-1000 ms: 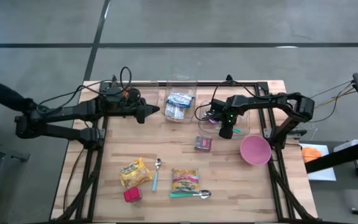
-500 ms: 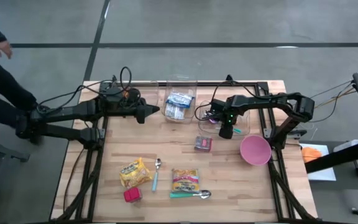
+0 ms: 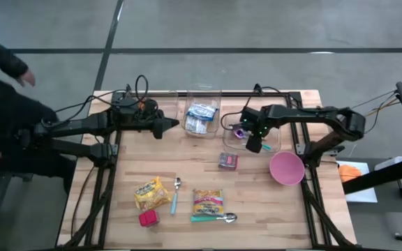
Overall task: Pick & Place Food Item
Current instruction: Adjust the right transparent bin
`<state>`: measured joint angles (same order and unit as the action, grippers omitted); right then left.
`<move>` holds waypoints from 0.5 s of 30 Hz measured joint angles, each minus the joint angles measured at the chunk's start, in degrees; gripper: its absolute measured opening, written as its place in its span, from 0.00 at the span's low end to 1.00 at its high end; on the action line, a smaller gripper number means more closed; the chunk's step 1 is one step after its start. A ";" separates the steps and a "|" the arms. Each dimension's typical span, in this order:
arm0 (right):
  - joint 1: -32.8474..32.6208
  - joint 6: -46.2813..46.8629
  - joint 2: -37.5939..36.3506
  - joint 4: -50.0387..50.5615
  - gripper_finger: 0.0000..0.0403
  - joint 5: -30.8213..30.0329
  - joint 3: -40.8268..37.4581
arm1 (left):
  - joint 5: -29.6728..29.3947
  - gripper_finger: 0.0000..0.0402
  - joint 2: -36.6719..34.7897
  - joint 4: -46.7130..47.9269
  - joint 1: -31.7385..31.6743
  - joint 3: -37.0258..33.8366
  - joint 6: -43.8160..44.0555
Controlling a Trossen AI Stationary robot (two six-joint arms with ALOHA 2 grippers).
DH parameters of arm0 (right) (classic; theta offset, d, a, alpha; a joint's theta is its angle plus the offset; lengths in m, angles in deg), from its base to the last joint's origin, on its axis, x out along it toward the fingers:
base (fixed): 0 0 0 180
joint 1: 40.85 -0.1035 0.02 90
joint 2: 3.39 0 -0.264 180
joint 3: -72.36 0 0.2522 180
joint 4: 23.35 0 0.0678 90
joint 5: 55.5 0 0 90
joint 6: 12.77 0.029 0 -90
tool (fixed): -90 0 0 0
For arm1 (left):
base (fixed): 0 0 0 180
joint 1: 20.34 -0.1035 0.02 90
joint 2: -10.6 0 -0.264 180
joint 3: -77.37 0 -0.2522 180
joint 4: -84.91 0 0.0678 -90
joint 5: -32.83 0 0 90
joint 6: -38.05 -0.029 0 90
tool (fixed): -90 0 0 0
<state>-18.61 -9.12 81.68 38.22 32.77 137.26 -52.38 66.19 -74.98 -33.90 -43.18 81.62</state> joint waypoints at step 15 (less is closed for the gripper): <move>-2.19 4.13 -14.86 2.78 0.28 4.75 0.11 | 1.72 0.15 0.13 2.15 -0.02 0.00 -0.22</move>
<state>-20.79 -4.99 66.82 40.99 37.53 137.37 -50.66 66.32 -72.83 -33.92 -43.18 81.40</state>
